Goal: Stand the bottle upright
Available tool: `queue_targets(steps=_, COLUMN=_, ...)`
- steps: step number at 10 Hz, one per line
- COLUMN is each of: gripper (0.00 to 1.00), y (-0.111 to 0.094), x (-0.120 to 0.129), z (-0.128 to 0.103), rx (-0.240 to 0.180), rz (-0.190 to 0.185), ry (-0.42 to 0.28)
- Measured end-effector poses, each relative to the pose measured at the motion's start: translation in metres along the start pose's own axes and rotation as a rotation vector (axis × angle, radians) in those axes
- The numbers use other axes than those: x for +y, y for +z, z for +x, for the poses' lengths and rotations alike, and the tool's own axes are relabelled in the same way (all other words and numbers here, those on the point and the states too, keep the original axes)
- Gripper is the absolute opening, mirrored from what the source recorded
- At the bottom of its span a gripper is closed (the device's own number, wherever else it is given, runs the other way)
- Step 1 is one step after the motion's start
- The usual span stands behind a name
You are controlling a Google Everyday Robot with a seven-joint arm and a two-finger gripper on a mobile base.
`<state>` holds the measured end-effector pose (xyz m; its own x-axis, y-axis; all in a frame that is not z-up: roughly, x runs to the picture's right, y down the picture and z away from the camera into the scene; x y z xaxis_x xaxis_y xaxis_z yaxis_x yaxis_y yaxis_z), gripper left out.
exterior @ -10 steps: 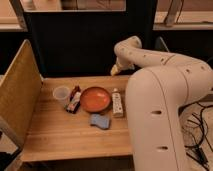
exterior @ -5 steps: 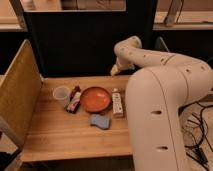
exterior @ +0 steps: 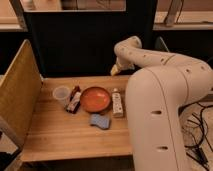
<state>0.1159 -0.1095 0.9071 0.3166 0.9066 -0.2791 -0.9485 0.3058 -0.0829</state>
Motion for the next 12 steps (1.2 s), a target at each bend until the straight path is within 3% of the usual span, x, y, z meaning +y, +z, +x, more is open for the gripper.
queue_targets(steps=7, gripper=0.80, y=0.001, x=0.000, z=-0.001, rx=0.004, rz=0.004, ry=-0.005)
queue_targets(steps=9, gripper=0.80, y=0.003, x=-0.022, z=0.000, rx=0.051, rz=0.089, ry=-0.011)
queue_targets(steps=11, gripper=0.80, y=-0.006, x=-0.046, z=0.006, rx=0.117, rz=0.208, ry=0.006)
queue_targets(steps=12, gripper=0.80, y=-0.007, x=-0.047, z=0.011, rx=0.138, rz=0.229, ry=0.016)
